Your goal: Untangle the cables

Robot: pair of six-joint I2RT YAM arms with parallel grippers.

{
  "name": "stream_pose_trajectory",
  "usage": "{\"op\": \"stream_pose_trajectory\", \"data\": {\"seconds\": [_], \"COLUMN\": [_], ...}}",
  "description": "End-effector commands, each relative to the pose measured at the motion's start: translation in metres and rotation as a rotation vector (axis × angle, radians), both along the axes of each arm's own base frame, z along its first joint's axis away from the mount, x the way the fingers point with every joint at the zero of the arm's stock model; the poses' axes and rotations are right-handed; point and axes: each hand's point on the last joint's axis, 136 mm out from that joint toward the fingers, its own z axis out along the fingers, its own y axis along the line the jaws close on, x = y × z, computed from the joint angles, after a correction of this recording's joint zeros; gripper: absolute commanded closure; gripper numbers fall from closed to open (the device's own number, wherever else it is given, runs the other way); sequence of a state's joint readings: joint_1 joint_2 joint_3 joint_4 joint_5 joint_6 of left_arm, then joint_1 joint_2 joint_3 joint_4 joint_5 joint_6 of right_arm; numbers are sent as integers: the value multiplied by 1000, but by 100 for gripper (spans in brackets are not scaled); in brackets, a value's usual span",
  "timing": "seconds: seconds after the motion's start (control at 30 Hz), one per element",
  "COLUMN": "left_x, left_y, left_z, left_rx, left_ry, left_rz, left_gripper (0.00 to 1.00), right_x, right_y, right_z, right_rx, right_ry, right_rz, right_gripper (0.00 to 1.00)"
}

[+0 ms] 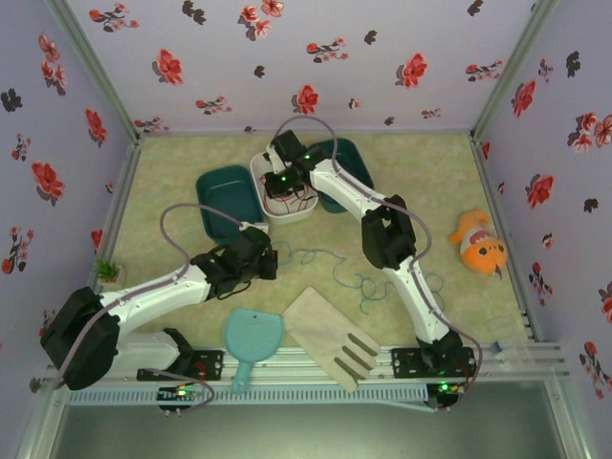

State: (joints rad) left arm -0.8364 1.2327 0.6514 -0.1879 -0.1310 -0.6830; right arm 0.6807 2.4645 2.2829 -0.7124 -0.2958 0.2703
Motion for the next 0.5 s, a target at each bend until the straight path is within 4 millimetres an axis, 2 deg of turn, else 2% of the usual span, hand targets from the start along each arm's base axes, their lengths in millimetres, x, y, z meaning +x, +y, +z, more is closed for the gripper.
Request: {"op": "stream_pose_trajectory", "data": {"seconds": [0.0,0.07,0.2,0.33,0.47], "left_x": [1,0,2,2,2], "left_y": [5,4,4,3,4], "left_z": [-2,-1,4,8,11], "left_rx": [-10,-12,-18,-25,-33], "left_ry": [1,-1,-10,-17,-23], "left_rz": [25,24,22,21,23], "left_gripper": [100,100,100,100,100], "right_x": [-4,-3,-3,-4,-7], "right_y": [0,-1,-3,-7,-16], "right_z": [-17,-16,-2,29,59], "right_rx": [-10,-13,-17,-5,0], "right_ry": [48,44,32,-14,-61], "right_rz": [-7,-9,0,0,-13], "right_gripper": [100,99,76,60,53]}}
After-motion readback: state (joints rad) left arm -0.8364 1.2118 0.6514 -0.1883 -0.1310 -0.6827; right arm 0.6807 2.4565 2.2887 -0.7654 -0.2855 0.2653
